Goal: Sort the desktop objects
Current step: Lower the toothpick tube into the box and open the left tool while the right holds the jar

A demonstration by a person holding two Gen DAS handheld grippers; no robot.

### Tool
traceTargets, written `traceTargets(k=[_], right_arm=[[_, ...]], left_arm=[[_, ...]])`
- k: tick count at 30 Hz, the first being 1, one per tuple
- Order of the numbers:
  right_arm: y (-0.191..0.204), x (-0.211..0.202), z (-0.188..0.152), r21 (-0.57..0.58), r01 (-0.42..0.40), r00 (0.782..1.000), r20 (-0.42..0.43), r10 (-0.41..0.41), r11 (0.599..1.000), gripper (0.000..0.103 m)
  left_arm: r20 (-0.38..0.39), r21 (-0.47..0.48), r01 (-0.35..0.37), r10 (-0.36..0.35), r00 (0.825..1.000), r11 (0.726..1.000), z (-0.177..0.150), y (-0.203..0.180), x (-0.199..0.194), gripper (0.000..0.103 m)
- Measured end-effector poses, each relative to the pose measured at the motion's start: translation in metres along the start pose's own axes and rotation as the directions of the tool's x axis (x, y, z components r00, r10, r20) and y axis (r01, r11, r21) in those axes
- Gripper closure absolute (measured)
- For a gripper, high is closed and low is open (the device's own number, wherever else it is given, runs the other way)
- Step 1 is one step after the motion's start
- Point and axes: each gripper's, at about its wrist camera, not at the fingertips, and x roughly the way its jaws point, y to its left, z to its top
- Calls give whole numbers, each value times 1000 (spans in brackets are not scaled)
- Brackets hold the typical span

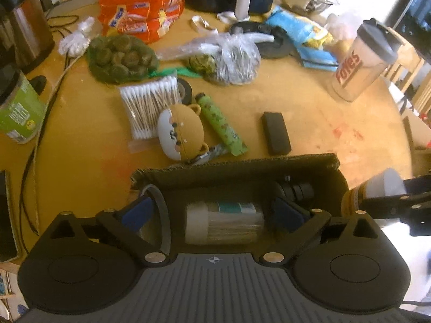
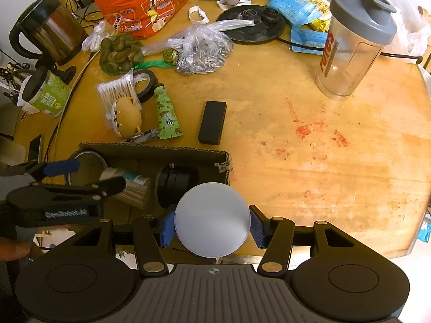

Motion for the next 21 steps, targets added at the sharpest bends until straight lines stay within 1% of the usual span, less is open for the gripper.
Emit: traceTargets(k=[11,21], right_arm=[[6,3,-1,-6,2,1000,-13,-2,1000,45],[19,3,1,-32,-18,1000,-17,18,999,45]], left_arm=[[14,-66,-17,18,1000,998,2,15,-21,3],[12,-96,-7,8,1000,995,4,20,-26,3]])
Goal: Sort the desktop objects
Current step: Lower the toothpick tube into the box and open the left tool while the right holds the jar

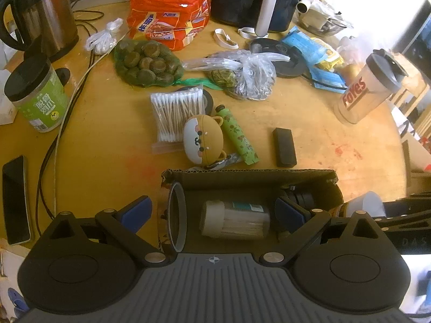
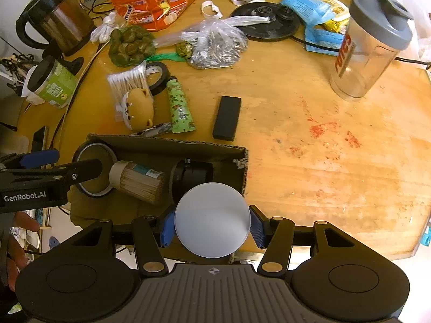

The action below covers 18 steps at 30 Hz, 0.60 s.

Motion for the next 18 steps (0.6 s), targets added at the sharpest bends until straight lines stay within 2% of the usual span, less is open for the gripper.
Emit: traceTargets(k=[18], right_arm=[[26,27,-3,-63,-30,998,-51,27,998,45]], left_arm=[[-2,-31,-8,8,1000,999,0,7,-4,3]])
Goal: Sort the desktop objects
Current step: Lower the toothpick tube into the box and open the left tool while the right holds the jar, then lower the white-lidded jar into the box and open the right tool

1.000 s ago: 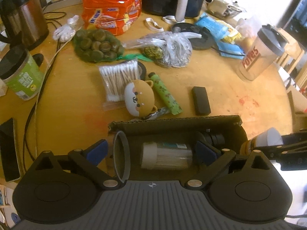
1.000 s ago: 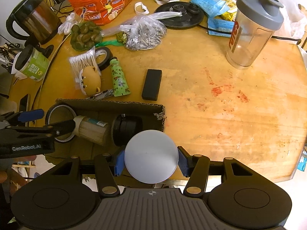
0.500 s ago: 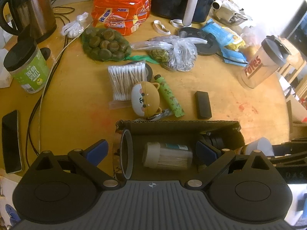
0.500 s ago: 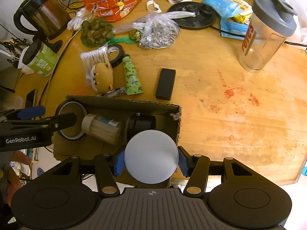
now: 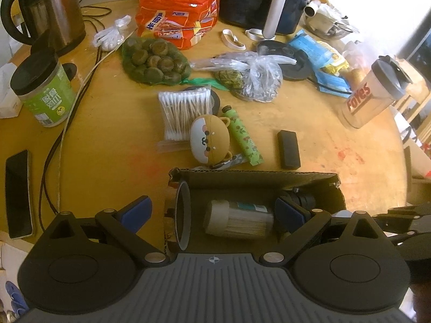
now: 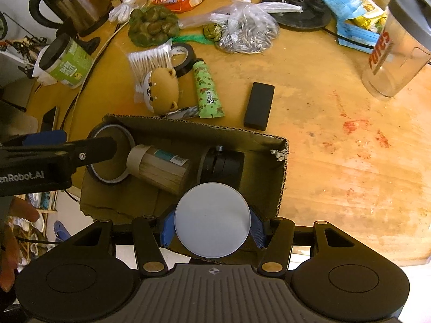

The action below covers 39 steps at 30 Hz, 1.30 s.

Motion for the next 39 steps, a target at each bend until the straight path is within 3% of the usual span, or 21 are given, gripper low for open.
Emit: traceTargets(k=[4,8,10,23,39], right_arm=[[4,7,1,-39,33,999,-19,-34,999,44],[5,-1,2,-60,47,999,13,-46,997,23],[3,-5,4,-59,57,998,31,-55,997,16],[-21,-7,11,23,100,994,39,-101,995,13],[-28,-7,16,45,124,992,31,-125,991,9]], left_arm=[[-3,-7,-3,3,1000,1000,1,2,0,3],[-4,-13,-2,2,1000,1000,2,4,0,3],[-6,-15,-3,2,1000,1000,2,4,0,3],[-17,-25,-8,7,1000,1000,4,7,2,3],[-41,-21,-10,9,999,1000,3,8,0,3]])
